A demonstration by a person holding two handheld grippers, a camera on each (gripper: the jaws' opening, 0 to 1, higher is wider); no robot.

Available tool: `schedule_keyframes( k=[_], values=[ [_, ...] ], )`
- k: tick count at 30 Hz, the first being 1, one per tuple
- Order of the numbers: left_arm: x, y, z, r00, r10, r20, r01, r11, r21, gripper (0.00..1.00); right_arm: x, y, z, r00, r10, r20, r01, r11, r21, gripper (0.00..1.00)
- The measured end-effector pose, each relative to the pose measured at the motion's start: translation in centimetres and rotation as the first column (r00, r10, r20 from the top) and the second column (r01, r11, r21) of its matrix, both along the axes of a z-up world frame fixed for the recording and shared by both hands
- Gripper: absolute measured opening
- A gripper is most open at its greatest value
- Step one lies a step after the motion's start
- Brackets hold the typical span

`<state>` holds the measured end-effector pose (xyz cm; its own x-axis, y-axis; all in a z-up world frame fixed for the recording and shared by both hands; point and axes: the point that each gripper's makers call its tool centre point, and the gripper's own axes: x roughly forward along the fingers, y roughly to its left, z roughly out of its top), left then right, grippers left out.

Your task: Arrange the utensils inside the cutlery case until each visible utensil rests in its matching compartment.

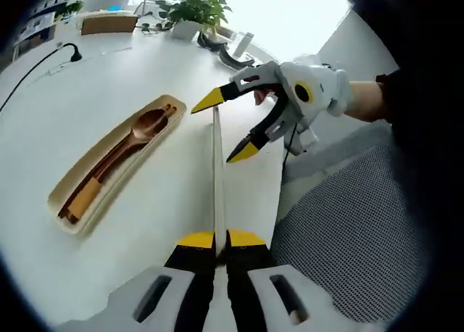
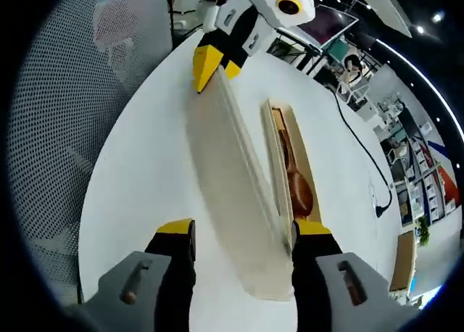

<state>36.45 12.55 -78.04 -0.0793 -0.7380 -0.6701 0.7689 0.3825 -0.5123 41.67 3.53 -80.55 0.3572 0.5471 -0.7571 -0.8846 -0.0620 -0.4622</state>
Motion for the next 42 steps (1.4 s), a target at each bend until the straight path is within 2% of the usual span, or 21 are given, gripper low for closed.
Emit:
schedule_keyframes(
  k=[4,8,9,10,12,13,17,18,20,21,28,29,30,31,32,34,40,41,42],
  values=[
    [-0.1,-0.6,0.7,0.997,0.035,-0.075,-0.039,0.998,-0.053,0.04,0.1,0.6,0.4,0.993,0.066,0.099,-0.062,0.997,-0.034,0.51],
    [-0.6,-1.1,1.4,0.975,0.082,-0.207,-0.102,0.991,-0.086,0.04,-0.4,1.2,0.2,0.992,0.086,0.096,-0.083,0.996,-0.031,0.52],
    [-0.6,-1.2,1.4,0.971,0.089,-0.222,-0.111,0.989,-0.093,0.04,-0.6,1.4,0.2,0.990,0.106,0.096,-0.103,0.994,-0.038,0.53],
    [-1.0,-1.2,1.6,0.959,0.091,-0.269,-0.122,0.988,-0.100,0.04,-0.6,1.5,0.2,0.991,0.102,0.088,-0.100,0.994,-0.033,0.53],
    [-1.2,-1.4,1.9,0.942,0.099,-0.321,-0.142,0.983,-0.116,0.04,-1.0,1.8,0.2,0.991,0.117,0.066,-0.115,0.993,-0.028,0.54],
    [-1.2,-1.4,1.9,0.940,0.101,-0.325,-0.147,0.982,-0.120,0.04,-1.1,1.8,0.2,0.989,0.124,0.074,-0.122,0.992,-0.033,0.53],
    [-1.7,-1.6,2.4,0.899,0.107,-0.424,-0.180,0.974,-0.135,0.04,-1.3,1.8,0.1,0.980,0.167,0.106,-0.160,0.984,-0.076,0.50],
    [-1.9,-1.6,2.6,0.880,0.110,-0.462,-0.193,0.972,-0.136,0.04,-1.3,1.8,0.1,0.979,0.172,0.106,-0.164,0.983,-0.080,0.50],
    [-2.2,-1.6,2.8,0.854,0.109,-0.509,-0.207,0.968,-0.140,0.04,-1.5,1.9,0.0,0.980,0.177,0.096,-0.171,0.983,-0.071,0.51],
    [-2.5,-1.6,3.1,0.832,0.103,-0.546,-0.214,0.966,-0.145,0.04,-1.6,1.9,0.1,0.980,0.176,0.093,-0.170,0.983,-0.071,0.51],
    [-2.0,-1.0,3.3,0.806,0.121,-0.579,-0.253,0.956,-0.152,0.04,-2.4,1.9,0.5,0.974,0.216,0.074,-0.208,0.973,-0.099,0.45],
    [-2.2,-0.9,3.8,0.793,0.108,-0.600,-0.251,0.955,-0.160,0.04,-2.8,2.0,0.6,0.976,0.212,0.043,-0.208,0.974,-0.084,0.45],
    [-2.3,-1.0,4.1,0.787,0.102,-0.609,-0.252,0.953,-0.166,0.04,-3.0,2.1,0.7,0.977,0.211,0.021,-0.209,0.975,-0.076,0.45],
    [-2.5,-1.0,4.3,0.779,0.091,-0.621,-0.246,0.954,-0.169,0.04,-3.0,2.1,1.0,0.977,0.214,0.018,-0.212,0.975,-0.073,0.45],
    [-2.5,-1.0,4.3,0.780,0.090,-0.619,-0.244,0.955,-0.169,0.04,-3.2,2.2,1.0,0.976,0.217,-0.007,-0.217,0.974,-0.072,0.44],
    [-2.9,-1.0,4.7,0.766,0.070,-0.639,-0.236,0.955,-0.178,0.04,-3.7,2.3,1.1,0.974,0.221,-0.055,-0.224,0.973,-0.061,0.44],
    [-3.4,-0.9,4.8,0.751,0.051,-0.658,-0.227,0.956,-0.185,0.04,-4.4,2.4,0.9,0.971,0.217,-0.100,-0.224,0.972,-0.064,0.43],
    [-3.3,-0.8,4.5,0.766,0.060,-0.640,-0.226,0.958,-0.180,0.04,-4.5,2.4,0.7,0.973,0.200,-0.116,-0.209,0.975,-0.075,0.42],
    [-2.4,-0.9,4.1,0.799,0.097,-0.594,-0.251,0.951,-0.182,0.04,-4.2,2.1,0.6,0.981,0.162,-0.110,-0.172,0.981,-0.094,0.42]
  ],
)
